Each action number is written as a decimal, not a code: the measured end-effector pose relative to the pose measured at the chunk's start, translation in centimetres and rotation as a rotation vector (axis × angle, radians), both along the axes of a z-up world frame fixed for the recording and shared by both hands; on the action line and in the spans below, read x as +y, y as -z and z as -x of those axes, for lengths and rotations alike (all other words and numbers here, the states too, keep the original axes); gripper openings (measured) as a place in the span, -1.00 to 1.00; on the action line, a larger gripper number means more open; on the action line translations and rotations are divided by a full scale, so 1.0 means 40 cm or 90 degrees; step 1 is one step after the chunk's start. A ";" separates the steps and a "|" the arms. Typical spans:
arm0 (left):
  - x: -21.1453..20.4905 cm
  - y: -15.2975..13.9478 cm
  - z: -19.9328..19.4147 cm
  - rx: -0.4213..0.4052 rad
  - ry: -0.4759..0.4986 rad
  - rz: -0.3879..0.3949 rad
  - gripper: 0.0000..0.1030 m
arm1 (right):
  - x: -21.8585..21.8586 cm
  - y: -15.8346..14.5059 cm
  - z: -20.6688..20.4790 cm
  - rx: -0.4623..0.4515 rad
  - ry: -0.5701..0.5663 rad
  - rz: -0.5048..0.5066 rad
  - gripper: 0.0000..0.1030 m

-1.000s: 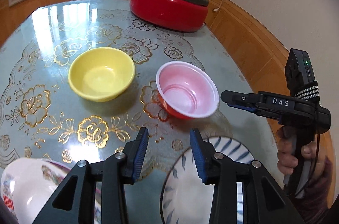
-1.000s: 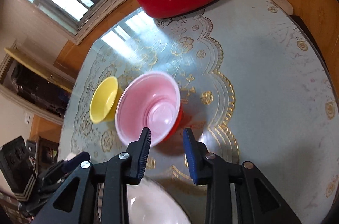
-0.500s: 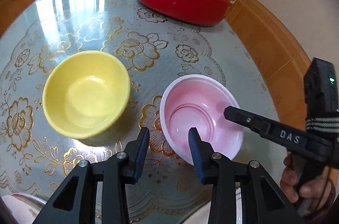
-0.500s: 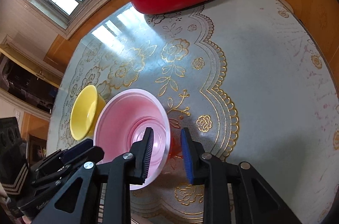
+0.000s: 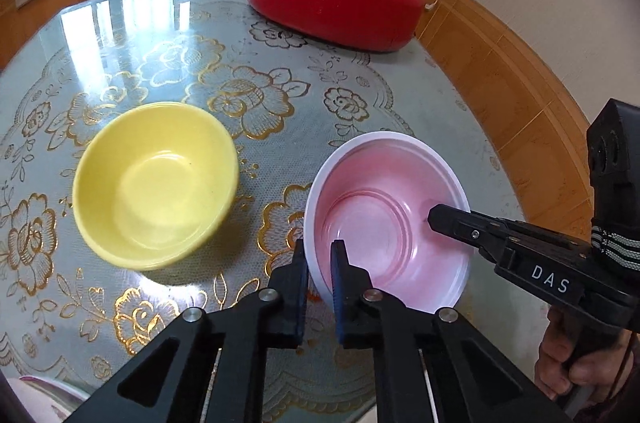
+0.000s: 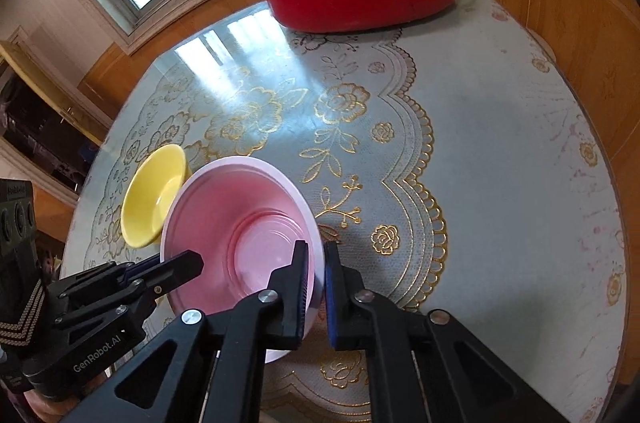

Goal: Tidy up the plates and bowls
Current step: 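Lift the pink-lined red bowl with both grippers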

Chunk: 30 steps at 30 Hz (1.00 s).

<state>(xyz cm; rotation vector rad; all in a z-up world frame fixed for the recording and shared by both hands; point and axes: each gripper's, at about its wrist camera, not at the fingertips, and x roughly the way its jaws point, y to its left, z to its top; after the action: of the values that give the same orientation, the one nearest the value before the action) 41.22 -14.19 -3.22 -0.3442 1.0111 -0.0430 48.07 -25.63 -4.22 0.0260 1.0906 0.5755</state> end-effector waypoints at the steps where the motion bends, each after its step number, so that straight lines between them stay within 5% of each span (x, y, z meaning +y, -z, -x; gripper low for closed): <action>1: -0.001 -0.008 0.007 -0.006 0.002 -0.002 -0.79 | -0.001 -0.008 0.007 -0.004 -0.003 -0.002 -0.87; 17: -0.042 -0.118 0.176 -0.086 0.037 -0.038 -0.78 | -0.026 -0.107 0.158 -0.059 -0.029 -0.018 -0.87; 30: -0.072 -0.152 0.285 -0.101 0.082 -0.033 -0.78 | -0.071 -0.125 0.286 -0.066 -0.022 -0.013 -0.87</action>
<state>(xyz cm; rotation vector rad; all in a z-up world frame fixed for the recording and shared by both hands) 29.80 -17.06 2.87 -0.2241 0.8746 -0.1579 36.65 -28.47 0.80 -0.0049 0.9864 0.6124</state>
